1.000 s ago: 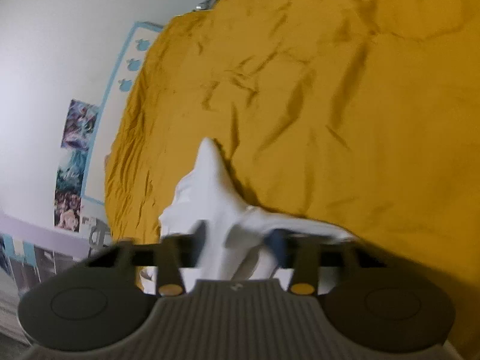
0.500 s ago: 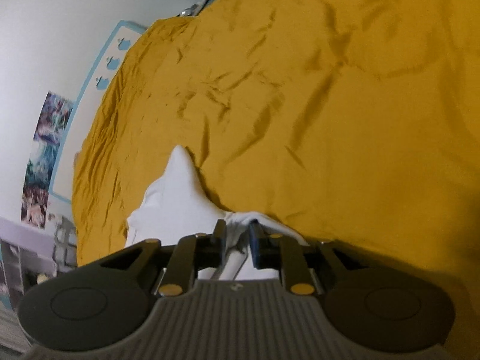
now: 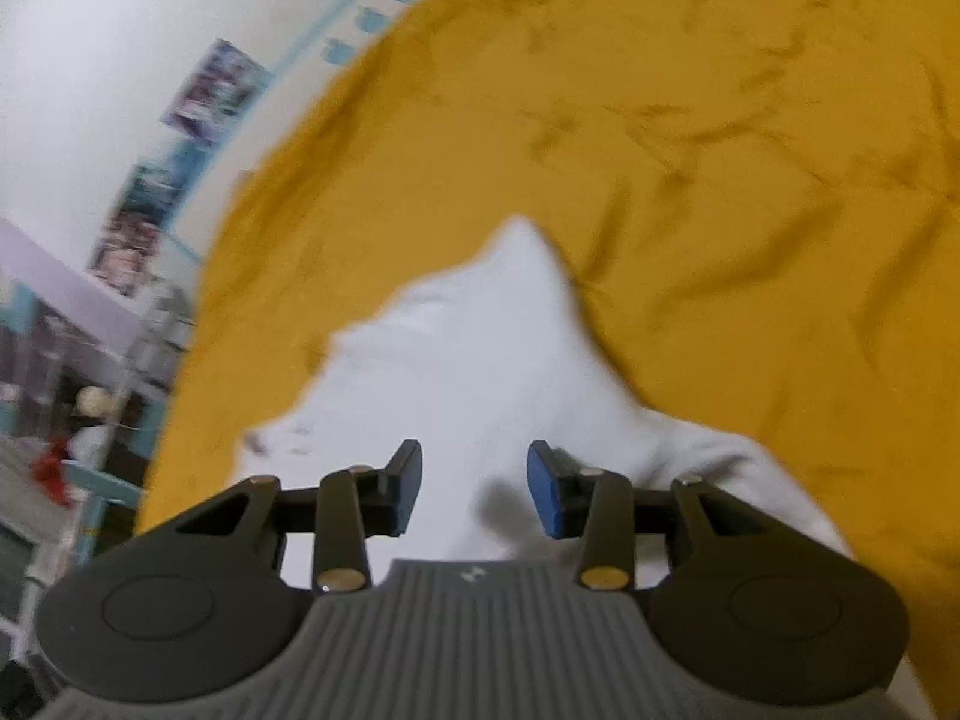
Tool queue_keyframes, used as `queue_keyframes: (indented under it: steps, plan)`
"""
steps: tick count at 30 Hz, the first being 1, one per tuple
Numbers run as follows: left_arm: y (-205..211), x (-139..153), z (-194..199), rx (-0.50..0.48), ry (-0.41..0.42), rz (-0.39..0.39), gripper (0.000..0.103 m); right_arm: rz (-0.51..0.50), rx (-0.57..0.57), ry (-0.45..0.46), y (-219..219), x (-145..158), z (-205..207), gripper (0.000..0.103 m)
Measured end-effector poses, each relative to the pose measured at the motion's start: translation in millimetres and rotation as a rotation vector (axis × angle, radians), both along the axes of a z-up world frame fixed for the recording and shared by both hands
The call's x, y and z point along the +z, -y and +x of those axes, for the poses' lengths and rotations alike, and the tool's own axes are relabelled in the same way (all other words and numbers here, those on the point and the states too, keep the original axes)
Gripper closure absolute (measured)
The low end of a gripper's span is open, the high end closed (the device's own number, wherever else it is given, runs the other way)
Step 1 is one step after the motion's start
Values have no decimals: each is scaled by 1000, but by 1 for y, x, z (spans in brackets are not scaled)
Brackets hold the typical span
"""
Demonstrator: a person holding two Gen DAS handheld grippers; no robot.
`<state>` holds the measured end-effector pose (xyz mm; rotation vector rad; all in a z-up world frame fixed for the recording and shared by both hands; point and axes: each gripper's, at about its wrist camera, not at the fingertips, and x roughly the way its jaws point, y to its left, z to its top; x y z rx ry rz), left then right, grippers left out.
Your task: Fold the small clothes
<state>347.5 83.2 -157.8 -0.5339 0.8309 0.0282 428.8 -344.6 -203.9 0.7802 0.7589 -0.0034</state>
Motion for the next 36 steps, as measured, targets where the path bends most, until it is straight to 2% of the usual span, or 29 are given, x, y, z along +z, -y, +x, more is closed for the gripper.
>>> queue_keyframes:
  steps: [1,2,3,7,10,12,14,15,18,20,22,24,25,26,28,30,34,36]
  plan:
    - [-2,-2,0,-10,5,-18,32,0,-12,-11,4,-5,-1,84]
    - [-4,-5,1,-33,14,-50,21,17,-8,-22,9,-12,1,86]
    - [-4,-6,1,-50,23,-57,18,42,-3,-27,12,-16,1,88]
    - [4,-2,-1,-95,27,15,18,72,2,-36,20,-29,7,100]
    - [12,6,-2,-103,11,65,18,67,14,-36,19,-29,5,99]
    - [19,19,-8,-115,-34,84,19,36,44,-16,15,-16,-4,87]
    - [21,35,-24,-132,-34,82,20,-10,87,51,8,11,-23,53]
    - [21,44,-39,-141,-5,87,19,-33,120,99,5,26,-33,48]
    - [24,68,-85,-163,45,150,11,-97,215,206,-4,69,-74,42]
    - [24,78,-118,-183,54,191,11,-119,267,252,-4,90,-107,35]
    - [19,88,-156,-207,102,222,10,-140,311,280,1,102,-139,34]
    - [8,96,-197,-242,151,217,10,-178,347,300,5,111,-170,30]
    - [1,98,-214,-263,158,190,10,-207,360,304,10,113,-186,27]
    - [-9,99,-233,-286,146,136,8,-258,366,304,12,115,-202,27]
    - [-26,98,-252,-293,72,46,8,-351,374,318,20,116,-233,27]
    - [-42,90,-273,-261,-14,14,8,-424,396,319,26,112,-256,23]
    - [-66,73,-314,-155,-109,48,8,-415,458,260,46,95,-291,22]
    - [-75,63,-331,-146,-111,-3,9,-399,475,215,53,85,-299,22]
